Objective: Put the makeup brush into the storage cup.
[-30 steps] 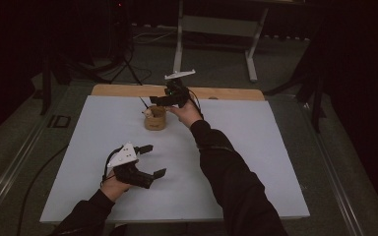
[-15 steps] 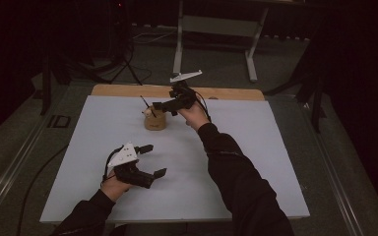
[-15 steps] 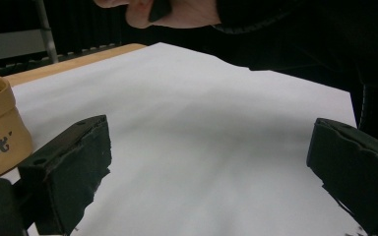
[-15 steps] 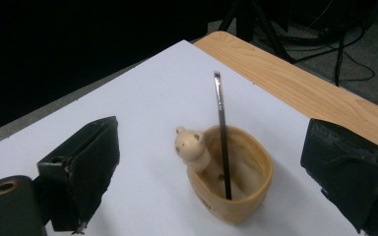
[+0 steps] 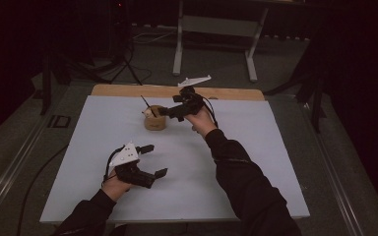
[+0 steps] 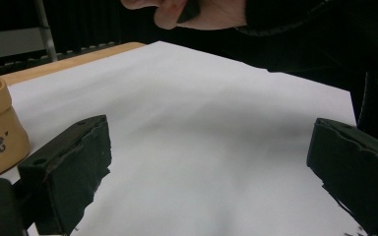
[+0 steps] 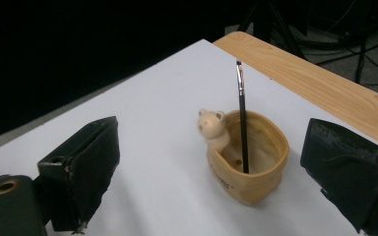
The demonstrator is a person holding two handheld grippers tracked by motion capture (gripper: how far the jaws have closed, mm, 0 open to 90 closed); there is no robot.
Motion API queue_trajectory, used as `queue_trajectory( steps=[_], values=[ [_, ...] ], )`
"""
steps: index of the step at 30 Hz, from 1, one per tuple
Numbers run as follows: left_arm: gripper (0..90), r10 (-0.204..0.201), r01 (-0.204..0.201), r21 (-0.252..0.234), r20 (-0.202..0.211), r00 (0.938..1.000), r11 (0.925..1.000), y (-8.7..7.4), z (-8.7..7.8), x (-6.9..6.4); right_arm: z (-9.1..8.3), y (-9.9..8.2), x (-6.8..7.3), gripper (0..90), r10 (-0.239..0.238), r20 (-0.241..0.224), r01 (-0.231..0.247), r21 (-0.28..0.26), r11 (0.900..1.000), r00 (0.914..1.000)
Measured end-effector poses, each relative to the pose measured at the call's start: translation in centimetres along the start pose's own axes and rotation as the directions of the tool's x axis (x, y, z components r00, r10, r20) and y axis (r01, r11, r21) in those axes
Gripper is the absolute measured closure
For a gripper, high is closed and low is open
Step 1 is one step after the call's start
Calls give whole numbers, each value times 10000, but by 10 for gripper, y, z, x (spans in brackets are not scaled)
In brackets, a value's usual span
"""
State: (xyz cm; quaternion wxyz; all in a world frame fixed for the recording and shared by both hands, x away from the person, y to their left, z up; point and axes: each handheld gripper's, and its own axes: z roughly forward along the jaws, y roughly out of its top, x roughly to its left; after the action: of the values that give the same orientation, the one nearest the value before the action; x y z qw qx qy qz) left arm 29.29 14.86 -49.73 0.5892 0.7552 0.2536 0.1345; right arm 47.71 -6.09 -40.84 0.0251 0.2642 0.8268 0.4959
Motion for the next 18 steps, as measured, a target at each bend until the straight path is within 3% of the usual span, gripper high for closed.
queue_trajectory(
  steps=[5,9,18],
  values=[
    [35,22,-22,24,-7,10000,10000,0,1,-2,-10,-10,3,78,-36,-80,35,-64,10000,10000],
    [35,79,-79,34,7,10000,10000,2,1,-3,-20,-17,7,78,-328,82,329,-89,9994,9994],
    [35,149,-149,3,76,9999,9999,3,3,-5,-42,-34,10,81,-437,-212,436,-55,9990,9988]
  ],
)
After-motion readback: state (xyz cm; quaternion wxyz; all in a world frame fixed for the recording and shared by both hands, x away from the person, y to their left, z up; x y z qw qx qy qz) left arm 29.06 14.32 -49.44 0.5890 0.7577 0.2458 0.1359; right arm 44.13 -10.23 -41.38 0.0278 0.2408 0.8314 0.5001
